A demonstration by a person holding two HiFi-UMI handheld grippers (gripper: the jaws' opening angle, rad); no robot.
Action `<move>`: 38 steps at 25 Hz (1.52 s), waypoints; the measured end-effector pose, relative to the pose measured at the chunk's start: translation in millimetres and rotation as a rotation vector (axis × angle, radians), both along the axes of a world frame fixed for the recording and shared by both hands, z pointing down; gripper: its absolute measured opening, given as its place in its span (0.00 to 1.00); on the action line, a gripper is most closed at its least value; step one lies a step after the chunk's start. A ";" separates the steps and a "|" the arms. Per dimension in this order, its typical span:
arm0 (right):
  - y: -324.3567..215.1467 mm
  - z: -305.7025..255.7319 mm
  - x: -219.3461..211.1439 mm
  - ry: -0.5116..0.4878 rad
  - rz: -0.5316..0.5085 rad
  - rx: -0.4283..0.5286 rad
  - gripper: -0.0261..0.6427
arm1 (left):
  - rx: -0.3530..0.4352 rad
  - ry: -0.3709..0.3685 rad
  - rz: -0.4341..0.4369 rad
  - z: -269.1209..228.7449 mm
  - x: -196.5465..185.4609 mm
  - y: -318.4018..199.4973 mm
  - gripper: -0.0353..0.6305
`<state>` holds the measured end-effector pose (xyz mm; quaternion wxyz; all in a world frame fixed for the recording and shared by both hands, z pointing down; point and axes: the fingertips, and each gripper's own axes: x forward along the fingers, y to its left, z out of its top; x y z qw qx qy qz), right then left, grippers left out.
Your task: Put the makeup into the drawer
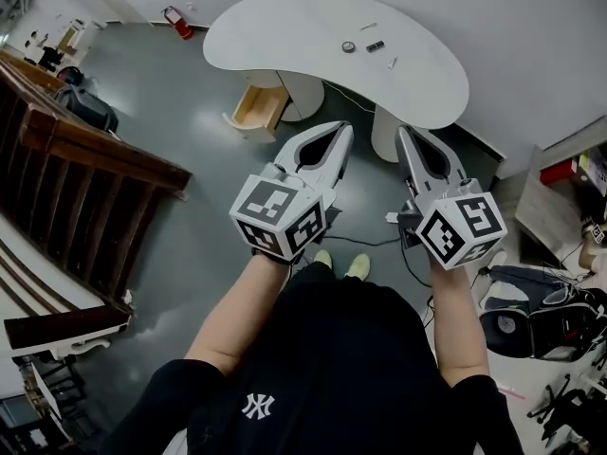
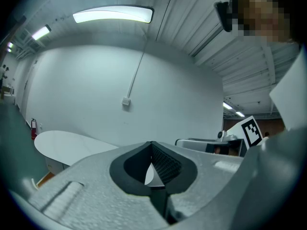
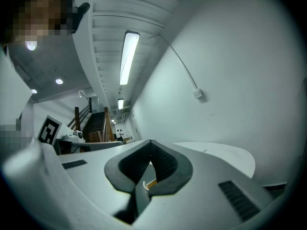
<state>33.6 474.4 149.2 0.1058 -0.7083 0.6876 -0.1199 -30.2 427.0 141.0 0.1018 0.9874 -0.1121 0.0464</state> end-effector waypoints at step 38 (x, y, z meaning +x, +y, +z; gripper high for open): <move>-263.5 55.3 121.4 -0.004 0.128 -0.115 0.06 | 0.015 -0.103 0.176 75.9 149.0 -257.0 0.07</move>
